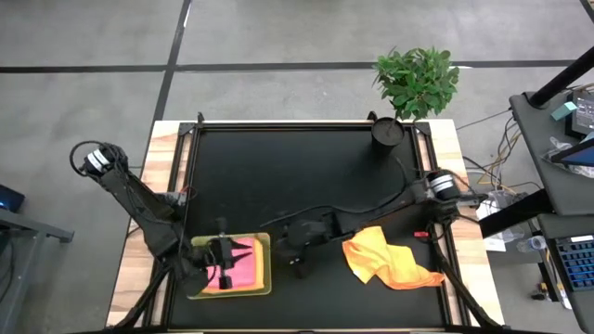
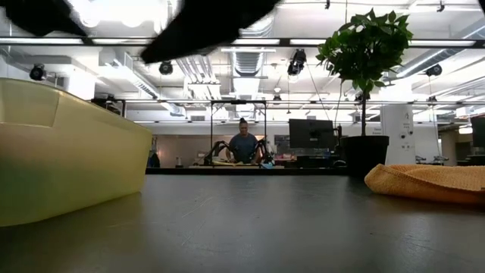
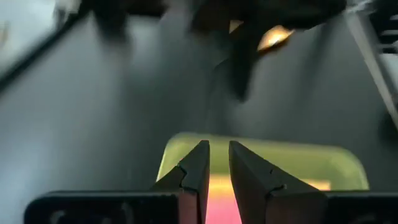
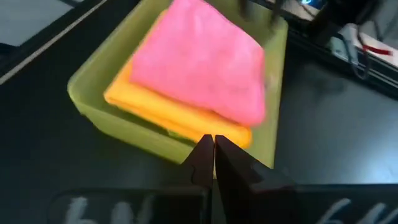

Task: Fold microfiber towels
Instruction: Fold the orange microfiber towel

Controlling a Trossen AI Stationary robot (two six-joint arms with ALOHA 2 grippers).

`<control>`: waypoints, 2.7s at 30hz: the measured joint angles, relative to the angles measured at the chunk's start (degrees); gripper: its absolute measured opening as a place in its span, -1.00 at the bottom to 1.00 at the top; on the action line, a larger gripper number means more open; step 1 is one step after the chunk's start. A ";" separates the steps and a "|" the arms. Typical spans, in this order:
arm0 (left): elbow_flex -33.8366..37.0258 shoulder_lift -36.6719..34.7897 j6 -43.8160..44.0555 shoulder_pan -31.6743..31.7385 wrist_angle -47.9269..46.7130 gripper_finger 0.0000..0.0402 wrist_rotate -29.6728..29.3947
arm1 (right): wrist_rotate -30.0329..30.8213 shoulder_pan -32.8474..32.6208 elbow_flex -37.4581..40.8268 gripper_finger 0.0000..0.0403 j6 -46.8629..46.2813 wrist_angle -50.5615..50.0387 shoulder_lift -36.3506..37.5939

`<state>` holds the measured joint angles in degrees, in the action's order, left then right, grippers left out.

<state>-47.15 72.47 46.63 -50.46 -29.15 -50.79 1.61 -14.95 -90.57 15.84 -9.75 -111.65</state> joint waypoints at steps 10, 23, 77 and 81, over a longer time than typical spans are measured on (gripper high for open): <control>2.53 -0.01 -36.77 13.83 28.02 -0.77 14.21 | 0.06 3.21 24.04 -0.96 4.67 20.88 13.12; 2.57 1.40 -38.64 28.66 26.69 -0.77 22.26 | -0.02 3.73 35.29 -0.96 6.13 18.87 18.05; 2.57 1.86 -43.06 30.96 27.15 -0.77 21.36 | -0.15 -1.34 36.17 -0.20 -16.47 -16.16 18.75; 2.57 1.86 -43.06 30.96 27.15 -0.77 21.36 | -1.71 -1.12 36.51 -0.54 -16.67 -16.48 18.75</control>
<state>-44.58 74.32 3.57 -19.51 -2.00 -29.43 -0.10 -16.08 -54.06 -0.83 -26.22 -92.90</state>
